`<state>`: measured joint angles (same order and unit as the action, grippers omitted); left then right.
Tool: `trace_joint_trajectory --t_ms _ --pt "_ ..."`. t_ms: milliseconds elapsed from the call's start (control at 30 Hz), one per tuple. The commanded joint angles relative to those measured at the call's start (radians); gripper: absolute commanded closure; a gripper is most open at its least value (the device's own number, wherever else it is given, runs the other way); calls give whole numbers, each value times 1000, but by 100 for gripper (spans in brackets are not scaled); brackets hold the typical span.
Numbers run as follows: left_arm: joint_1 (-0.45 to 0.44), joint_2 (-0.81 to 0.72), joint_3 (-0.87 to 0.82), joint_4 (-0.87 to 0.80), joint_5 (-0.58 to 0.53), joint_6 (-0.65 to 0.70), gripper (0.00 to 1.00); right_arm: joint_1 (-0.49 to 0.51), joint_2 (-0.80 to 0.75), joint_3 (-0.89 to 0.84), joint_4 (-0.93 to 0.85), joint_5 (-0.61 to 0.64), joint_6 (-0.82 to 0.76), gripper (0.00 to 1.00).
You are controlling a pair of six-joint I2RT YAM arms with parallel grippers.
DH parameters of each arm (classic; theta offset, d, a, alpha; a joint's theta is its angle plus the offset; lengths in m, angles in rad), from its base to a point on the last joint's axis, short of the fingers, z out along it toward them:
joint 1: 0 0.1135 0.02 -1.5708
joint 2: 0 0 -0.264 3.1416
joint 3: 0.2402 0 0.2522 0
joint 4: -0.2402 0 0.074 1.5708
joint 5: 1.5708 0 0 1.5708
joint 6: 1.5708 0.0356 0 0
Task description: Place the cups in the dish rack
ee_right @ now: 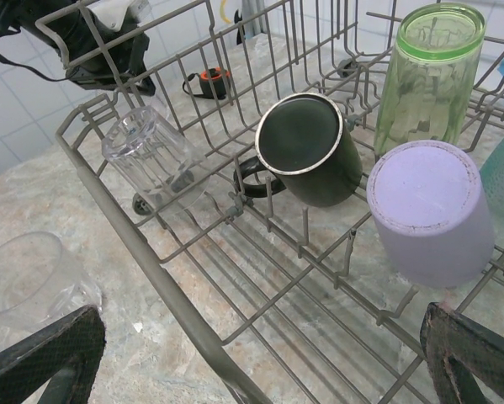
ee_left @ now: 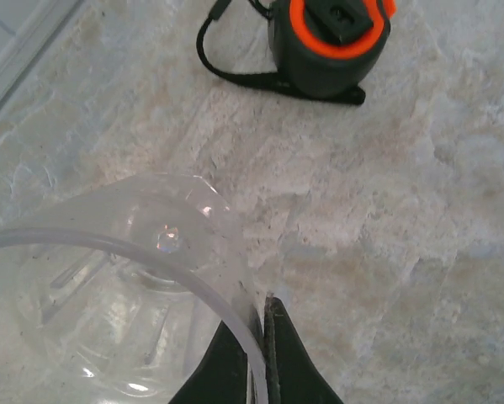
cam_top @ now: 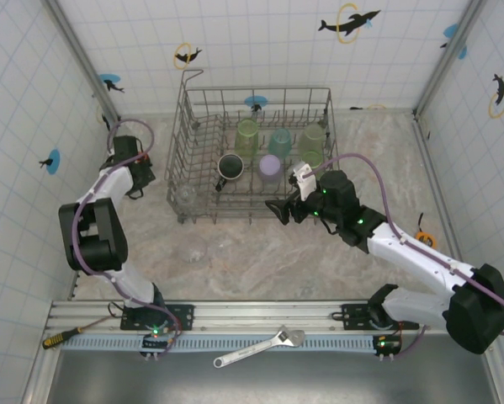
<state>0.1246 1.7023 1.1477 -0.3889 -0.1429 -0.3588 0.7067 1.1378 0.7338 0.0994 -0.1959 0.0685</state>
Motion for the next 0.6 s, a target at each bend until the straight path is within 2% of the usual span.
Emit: trace_joint_trajectory --t_ms 0,300,567 --pt "0 5 9 -48 -6 2 100 -6 -10 -4 41 4 18 0" --pt "0 -163 -71 -47 6 -28 100 -6 -6 6 28 -1 33 0" --pt "0 -270 -54 -15 105 -59 100 -4 11 22 29 -9 55 0"
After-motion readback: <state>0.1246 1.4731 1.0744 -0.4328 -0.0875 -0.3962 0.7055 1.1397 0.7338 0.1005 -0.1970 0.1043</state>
